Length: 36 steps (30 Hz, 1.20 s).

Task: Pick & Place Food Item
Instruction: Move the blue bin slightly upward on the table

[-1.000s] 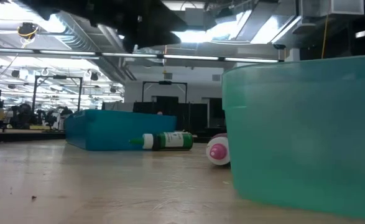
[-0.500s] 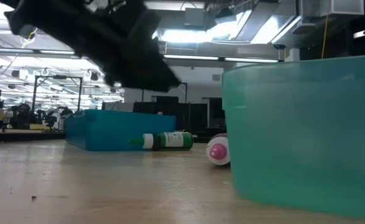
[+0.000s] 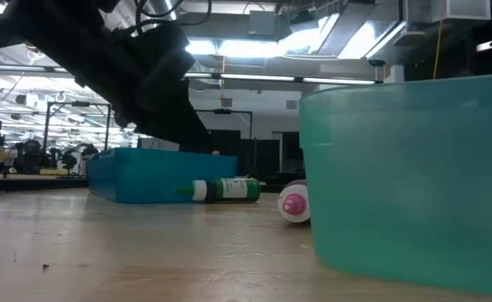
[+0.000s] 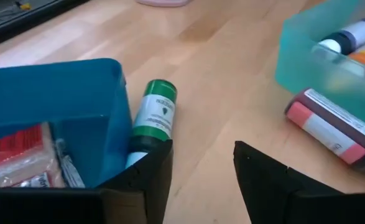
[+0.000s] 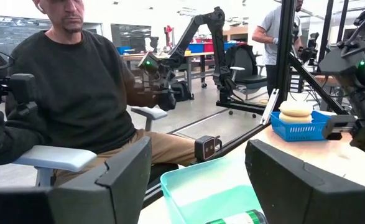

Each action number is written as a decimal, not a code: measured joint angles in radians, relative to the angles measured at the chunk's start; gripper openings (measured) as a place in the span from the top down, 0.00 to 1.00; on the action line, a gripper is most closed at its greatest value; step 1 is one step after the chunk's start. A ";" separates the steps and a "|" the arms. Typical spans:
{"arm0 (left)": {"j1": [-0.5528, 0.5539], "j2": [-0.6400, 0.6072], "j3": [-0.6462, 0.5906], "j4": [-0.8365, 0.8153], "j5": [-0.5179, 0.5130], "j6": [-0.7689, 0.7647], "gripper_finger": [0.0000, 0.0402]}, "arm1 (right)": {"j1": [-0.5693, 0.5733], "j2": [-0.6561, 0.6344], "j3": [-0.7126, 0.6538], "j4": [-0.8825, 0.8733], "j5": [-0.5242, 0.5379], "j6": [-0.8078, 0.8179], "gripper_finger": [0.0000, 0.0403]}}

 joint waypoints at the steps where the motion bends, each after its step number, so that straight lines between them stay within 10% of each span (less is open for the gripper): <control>1: 0.000 0.000 0.000 -0.004 0.000 -0.002 0.59 | 0.000 0.000 0.000 0.000 0.000 0.000 0.37; 36: 0.014 0.002 -0.025 -0.497 -0.034 -0.359 0.57 | 0.000 0.000 0.000 0.000 0.000 -0.001 0.37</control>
